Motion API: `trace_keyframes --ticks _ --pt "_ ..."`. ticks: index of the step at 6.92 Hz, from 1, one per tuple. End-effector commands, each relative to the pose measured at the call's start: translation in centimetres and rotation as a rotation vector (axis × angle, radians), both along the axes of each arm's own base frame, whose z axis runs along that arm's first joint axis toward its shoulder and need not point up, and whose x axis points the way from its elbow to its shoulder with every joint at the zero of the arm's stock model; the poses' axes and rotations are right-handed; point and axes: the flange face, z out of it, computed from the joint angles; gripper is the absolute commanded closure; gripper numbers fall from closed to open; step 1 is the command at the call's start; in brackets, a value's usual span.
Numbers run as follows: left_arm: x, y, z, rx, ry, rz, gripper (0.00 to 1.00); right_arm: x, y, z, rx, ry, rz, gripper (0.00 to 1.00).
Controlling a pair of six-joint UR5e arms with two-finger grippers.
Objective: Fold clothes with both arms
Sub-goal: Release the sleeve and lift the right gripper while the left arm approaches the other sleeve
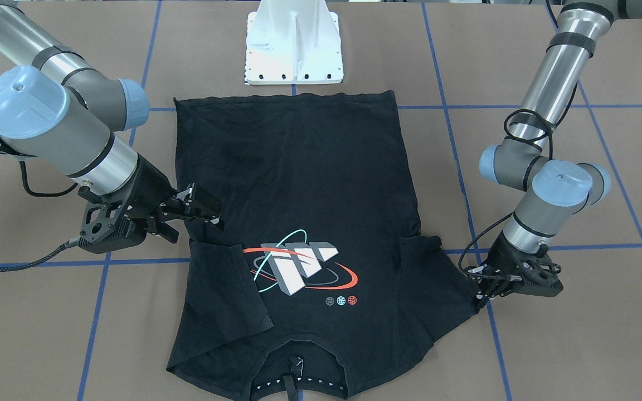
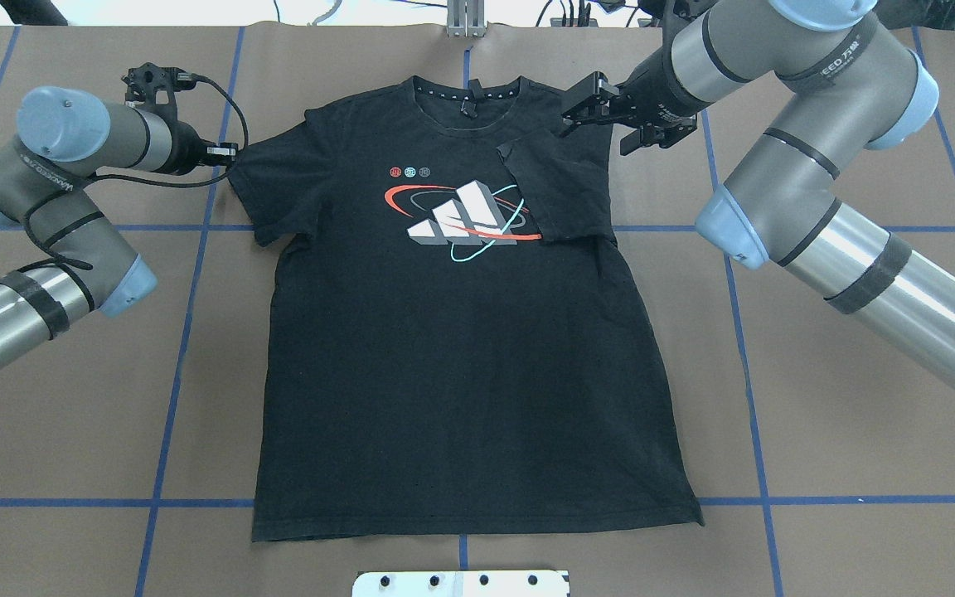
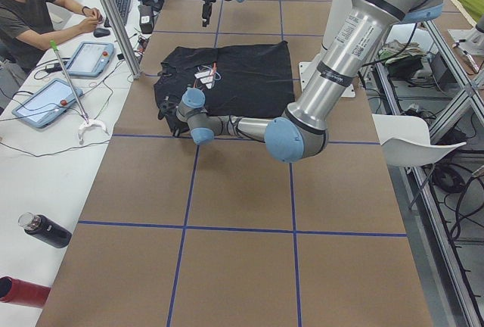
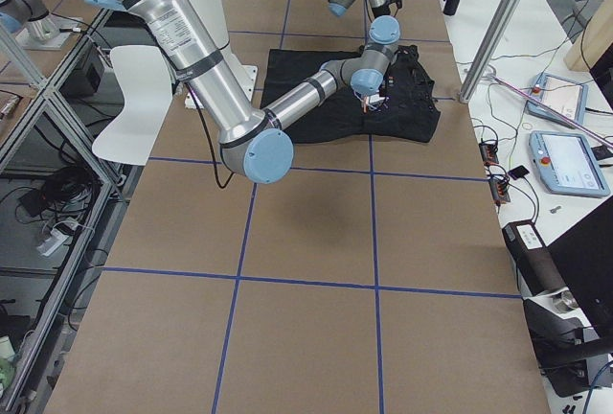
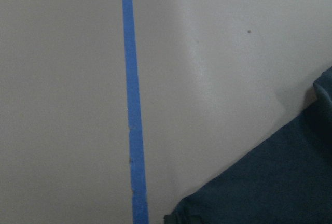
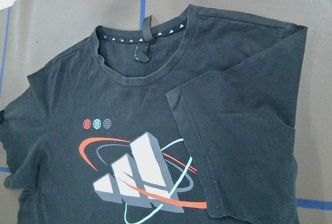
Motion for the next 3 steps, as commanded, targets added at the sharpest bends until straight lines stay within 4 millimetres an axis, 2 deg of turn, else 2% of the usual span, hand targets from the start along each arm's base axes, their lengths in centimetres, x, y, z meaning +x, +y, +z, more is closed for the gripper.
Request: trace_keyframes --ticks 1,2,3 --pt "-1.9 -0.4 -3.7 0.003 0.049 0.032 1.00 0.0 0.0 0.2 0.002 0.001 -0.001 0.00" --pt "-2.6 0.1 -6.9 -0.027 0.078 0.041 1.00 0.0 0.0 0.3 0.001 0.003 -0.001 0.00" --pt "-2.4 0.8 -10.3 -0.090 0.118 0.011 1.00 0.1 0.0 0.7 0.001 0.006 -0.002 0.00"
